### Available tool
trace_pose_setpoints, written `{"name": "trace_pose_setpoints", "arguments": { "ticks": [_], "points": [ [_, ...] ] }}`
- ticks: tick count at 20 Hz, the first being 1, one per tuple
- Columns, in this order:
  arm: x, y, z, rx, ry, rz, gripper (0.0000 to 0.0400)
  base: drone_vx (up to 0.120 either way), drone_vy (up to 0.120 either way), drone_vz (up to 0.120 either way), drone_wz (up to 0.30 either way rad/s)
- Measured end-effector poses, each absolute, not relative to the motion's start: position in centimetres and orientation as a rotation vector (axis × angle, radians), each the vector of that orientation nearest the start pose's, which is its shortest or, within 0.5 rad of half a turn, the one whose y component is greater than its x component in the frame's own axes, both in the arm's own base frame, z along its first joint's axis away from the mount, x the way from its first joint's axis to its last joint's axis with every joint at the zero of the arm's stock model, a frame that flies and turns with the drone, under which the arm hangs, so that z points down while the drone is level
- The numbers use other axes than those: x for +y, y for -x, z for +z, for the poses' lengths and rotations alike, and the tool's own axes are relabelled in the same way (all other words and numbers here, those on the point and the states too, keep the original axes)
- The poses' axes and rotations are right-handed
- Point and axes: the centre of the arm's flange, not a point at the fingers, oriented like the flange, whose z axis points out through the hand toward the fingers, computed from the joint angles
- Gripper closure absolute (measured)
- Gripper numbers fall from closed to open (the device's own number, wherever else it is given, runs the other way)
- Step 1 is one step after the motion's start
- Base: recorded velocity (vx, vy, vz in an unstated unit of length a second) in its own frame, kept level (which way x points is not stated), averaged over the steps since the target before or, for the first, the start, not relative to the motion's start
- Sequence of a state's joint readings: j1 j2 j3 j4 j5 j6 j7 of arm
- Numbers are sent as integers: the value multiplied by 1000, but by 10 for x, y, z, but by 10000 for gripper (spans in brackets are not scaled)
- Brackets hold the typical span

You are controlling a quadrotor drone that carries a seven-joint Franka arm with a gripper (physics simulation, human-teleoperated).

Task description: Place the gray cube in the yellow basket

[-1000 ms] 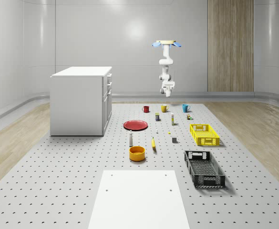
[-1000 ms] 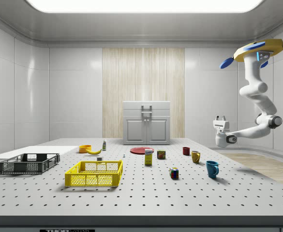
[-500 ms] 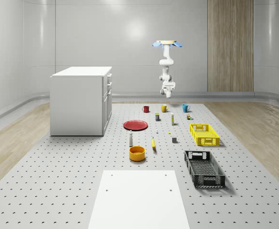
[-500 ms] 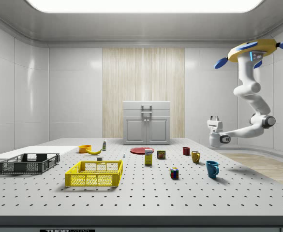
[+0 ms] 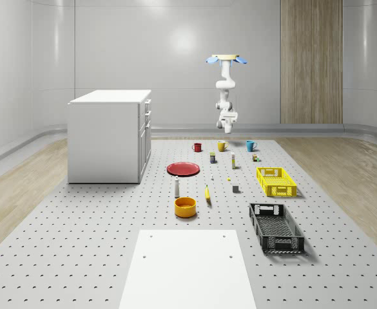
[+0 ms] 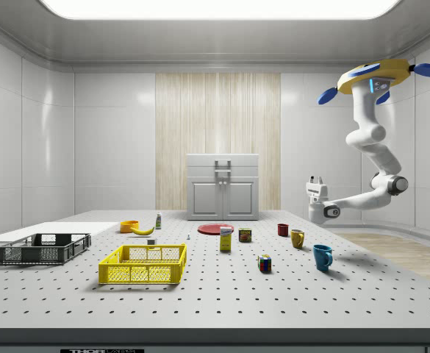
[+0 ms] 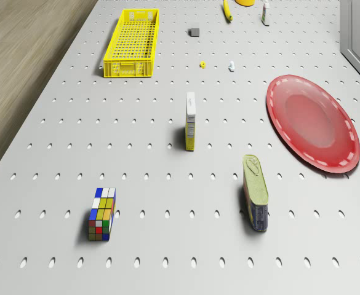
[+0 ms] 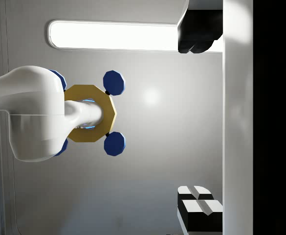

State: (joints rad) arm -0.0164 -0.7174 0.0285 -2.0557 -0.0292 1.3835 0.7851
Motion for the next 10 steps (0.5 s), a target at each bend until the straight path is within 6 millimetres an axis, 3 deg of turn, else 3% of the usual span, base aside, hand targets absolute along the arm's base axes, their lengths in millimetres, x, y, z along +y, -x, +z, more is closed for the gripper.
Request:
{"name": "trace_pose_setpoints", "arguments": {
  "ticks": [10],
  "points": [
    [25,-301,688,1283,3092,-246,0,120,0,0,0]
  ]
}}
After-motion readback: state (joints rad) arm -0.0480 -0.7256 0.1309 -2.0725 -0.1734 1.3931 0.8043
